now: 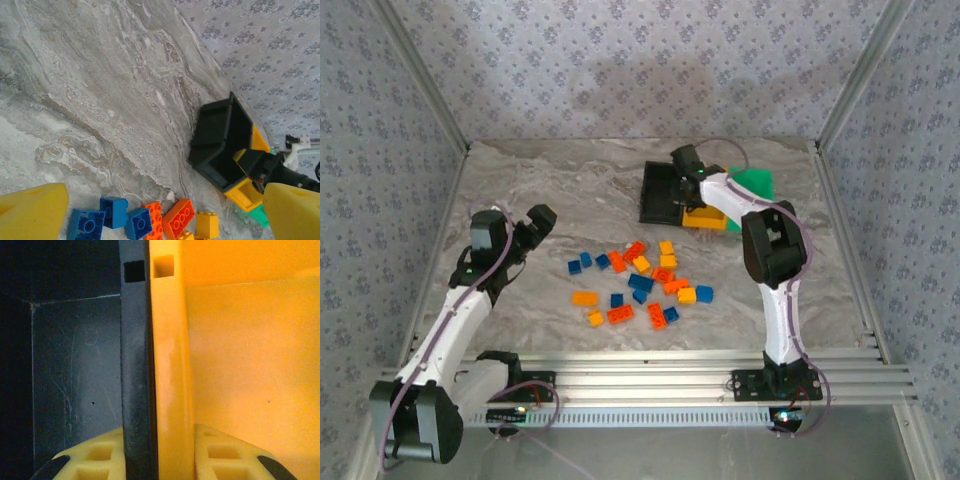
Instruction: Sort the legos into containers by color
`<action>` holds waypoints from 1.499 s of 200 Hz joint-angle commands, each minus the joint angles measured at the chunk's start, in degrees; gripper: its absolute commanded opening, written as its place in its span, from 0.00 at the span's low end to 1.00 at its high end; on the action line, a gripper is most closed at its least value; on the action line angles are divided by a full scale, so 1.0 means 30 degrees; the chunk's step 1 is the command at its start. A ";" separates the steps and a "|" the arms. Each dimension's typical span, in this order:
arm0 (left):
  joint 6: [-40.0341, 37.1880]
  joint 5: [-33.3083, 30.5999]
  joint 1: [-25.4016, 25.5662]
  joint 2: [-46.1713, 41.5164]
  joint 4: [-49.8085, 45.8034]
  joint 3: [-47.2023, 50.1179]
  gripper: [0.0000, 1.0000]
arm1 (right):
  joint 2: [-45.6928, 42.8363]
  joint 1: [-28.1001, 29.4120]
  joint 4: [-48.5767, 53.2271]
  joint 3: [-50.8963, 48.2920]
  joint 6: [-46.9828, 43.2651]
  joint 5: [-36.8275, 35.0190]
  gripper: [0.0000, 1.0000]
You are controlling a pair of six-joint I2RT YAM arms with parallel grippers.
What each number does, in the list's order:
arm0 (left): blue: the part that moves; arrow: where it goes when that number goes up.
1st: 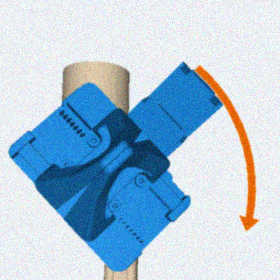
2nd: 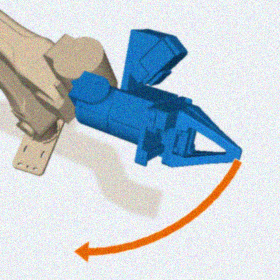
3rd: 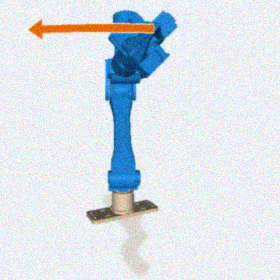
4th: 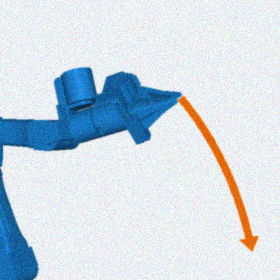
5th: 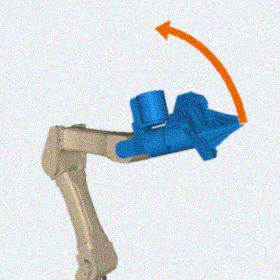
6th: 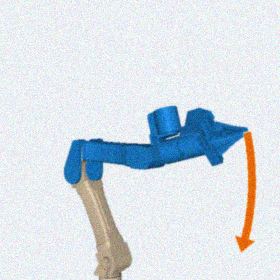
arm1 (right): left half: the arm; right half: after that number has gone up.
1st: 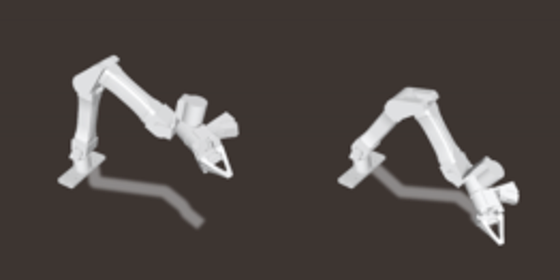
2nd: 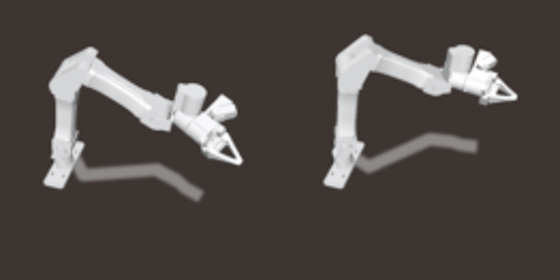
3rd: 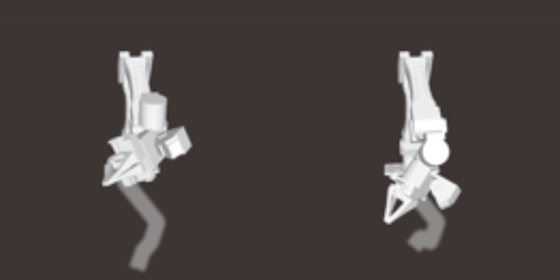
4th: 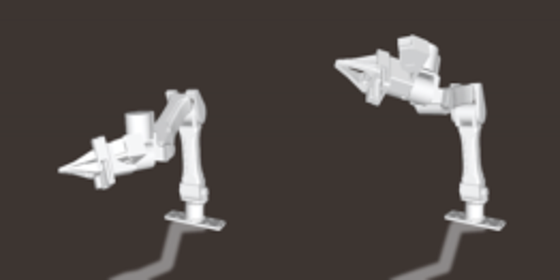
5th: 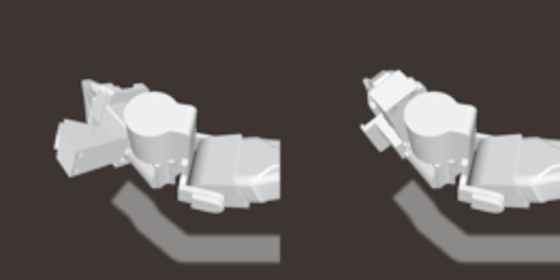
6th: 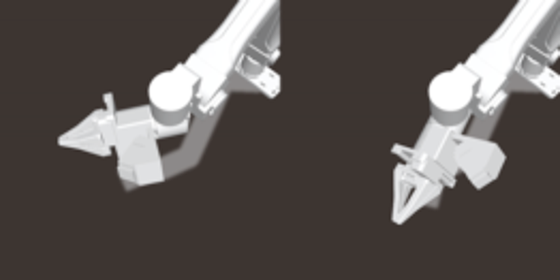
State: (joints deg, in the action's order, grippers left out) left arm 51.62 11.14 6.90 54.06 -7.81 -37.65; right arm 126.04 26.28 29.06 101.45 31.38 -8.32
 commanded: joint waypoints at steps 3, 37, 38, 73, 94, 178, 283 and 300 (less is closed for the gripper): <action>-0.0095 -0.0014 0.0162 -0.0692 -0.0471 0.0293 0.99 | 0.1726 0.1705 0.0411 0.2243 0.1409 0.1527 0.00; -0.0132 -0.0161 0.0163 -0.1214 -0.1066 0.0435 0.99 | 0.3224 0.3147 0.1681 0.4307 0.2642 0.1709 0.00; -0.0143 -0.0149 0.0163 -0.1239 -0.1077 0.0443 1.00 | 0.3252 0.3184 0.1696 0.4318 0.2698 0.1698 0.00; -0.0178 -0.0386 0.0162 -0.1773 -0.1460 0.0627 0.99 | 0.3362 0.4457 0.1710 0.4211 0.3696 0.1608 0.00; -0.0292 -0.0567 0.0162 -0.2008 -0.1701 0.0629 0.99 | 0.3121 0.5159 0.2182 0.3721 0.4072 0.1058 0.00; -0.0359 -0.0871 0.0133 -0.2086 -0.1833 0.0856 0.99 | 0.3213 0.5768 0.2633 0.4064 0.5631 0.0659 0.00; -0.0316 -0.0835 0.0133 -0.1951 -0.1523 0.1007 0.99 | 0.4042 0.4926 0.2179 0.5266 0.3898 0.2274 0.12; -0.0358 -0.0801 0.0134 -0.1970 -0.1523 0.0943 0.99 | 0.3760 0.5063 0.1905 0.5266 0.3685 0.2365 0.33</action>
State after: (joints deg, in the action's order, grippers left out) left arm 51.53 8.99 6.94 48.42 -13.08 -35.03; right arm 135.02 41.06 37.17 116.90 41.04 -9.15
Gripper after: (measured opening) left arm 0.996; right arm 0.268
